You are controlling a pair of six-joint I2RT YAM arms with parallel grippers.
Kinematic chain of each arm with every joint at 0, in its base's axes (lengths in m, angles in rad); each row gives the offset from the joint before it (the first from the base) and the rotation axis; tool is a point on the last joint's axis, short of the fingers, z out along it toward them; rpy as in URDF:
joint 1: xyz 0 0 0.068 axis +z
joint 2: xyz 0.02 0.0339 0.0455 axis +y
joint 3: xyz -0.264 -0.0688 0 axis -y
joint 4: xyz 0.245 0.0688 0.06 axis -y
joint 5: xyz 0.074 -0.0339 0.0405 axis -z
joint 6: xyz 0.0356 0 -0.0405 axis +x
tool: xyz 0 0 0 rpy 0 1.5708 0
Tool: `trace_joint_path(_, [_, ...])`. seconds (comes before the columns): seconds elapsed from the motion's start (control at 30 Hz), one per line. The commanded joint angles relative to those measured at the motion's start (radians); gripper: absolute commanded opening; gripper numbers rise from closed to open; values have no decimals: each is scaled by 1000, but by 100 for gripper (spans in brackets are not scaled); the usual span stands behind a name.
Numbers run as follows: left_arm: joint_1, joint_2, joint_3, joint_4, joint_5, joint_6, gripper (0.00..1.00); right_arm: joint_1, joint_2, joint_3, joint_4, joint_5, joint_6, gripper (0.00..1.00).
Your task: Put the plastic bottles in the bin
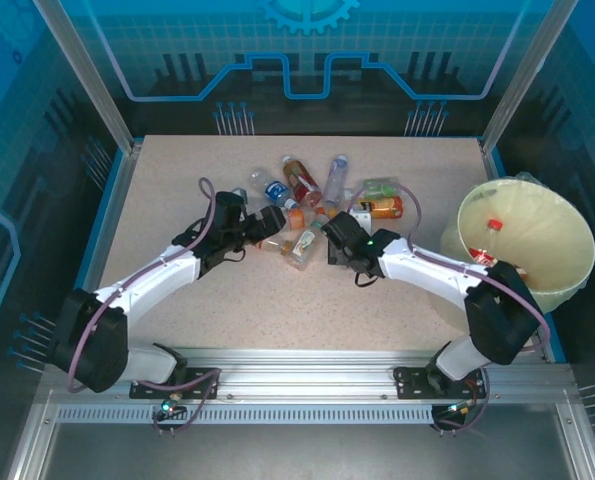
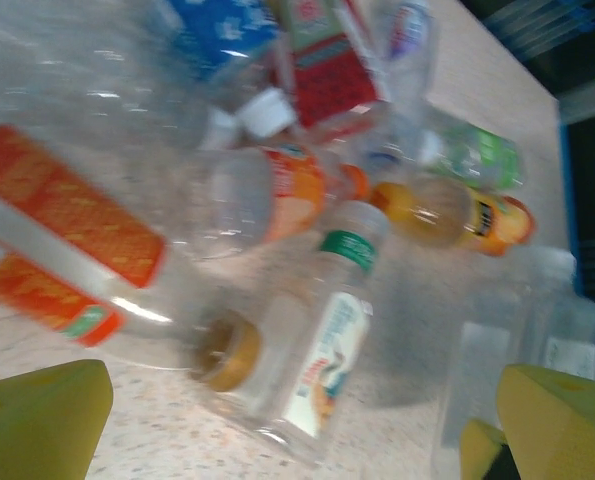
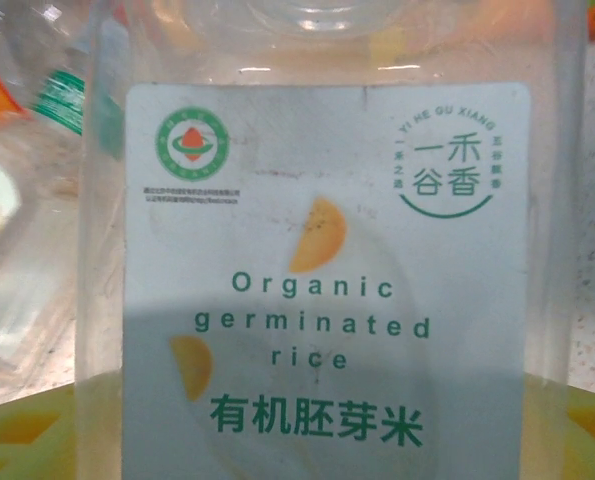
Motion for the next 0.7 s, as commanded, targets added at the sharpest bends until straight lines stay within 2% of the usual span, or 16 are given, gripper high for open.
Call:
trace_joint_path(0.0, [-44, -52, 16, 136, 124, 123, 99, 20, -83, 17, -16, 66, -65, 65])
trace_joint_path(0.1, [-83, -84, 15, 200, 188, 177, 99, 24, -149, 22, -6, 58, -114, 63])
trace_joint_path(0.4, [-115, -136, -31, 439, 400, 193, 99, 25, -387, 65, 9, -14, -324, 57])
trace_joint_path(0.67, [-131, -107, -29, 494, 442, 186, 99, 3, -534, 162, -63, 10, -471, 55])
